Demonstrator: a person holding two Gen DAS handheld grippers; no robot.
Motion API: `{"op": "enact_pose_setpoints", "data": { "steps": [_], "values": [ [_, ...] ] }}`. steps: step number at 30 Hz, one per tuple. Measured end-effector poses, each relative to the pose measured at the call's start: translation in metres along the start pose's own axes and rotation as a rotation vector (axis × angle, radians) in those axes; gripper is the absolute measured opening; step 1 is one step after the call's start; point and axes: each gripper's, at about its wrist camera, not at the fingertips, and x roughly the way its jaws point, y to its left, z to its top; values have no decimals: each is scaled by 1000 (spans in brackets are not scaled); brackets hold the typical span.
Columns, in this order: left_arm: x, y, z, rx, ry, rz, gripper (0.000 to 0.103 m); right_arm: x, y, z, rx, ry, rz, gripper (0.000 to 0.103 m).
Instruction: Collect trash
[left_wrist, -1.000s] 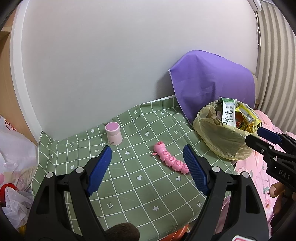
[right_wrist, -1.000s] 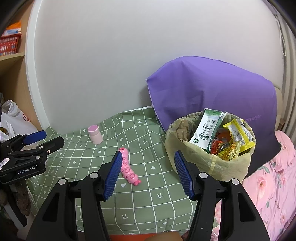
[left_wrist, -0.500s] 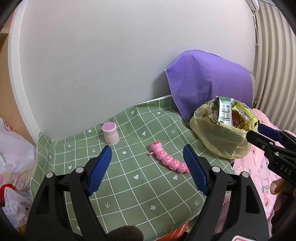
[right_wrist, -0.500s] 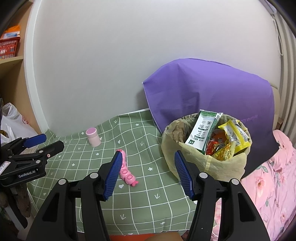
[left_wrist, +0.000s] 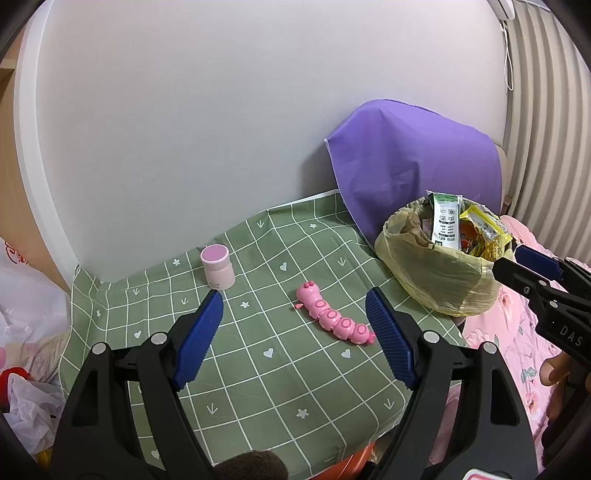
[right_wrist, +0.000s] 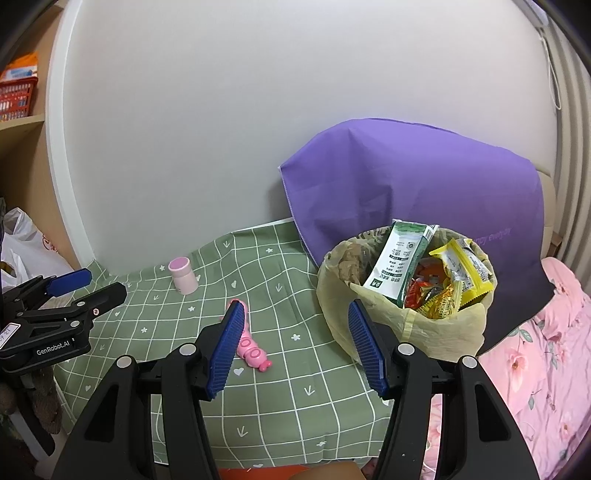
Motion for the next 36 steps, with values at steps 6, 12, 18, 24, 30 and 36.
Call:
{"op": "enact_pose_setpoints", "data": {
  "steps": [6,12,18,24,30,36],
  "values": [
    [1,0,2,7,-3,-9,75,-1,-1,0,1,-1,0,55],
    [1,-1,2,13,-5,-17,75,-1,-2,0,3,-2,0,55],
    [0,-1,1,7,-4,-24,75,-3,-4,0,2,-3,-2,55],
    [0,-7,-1,42,-16,-27,75,-4,-3,-1,-5,-6,-7,55],
    [2,-8,-2,38,-5,-24,75,-1,-3,-3,1,6,-4,55],
    [22,6,-5,17,57,15,75,29,2,2,-18,45,63,65]
  ]
}}
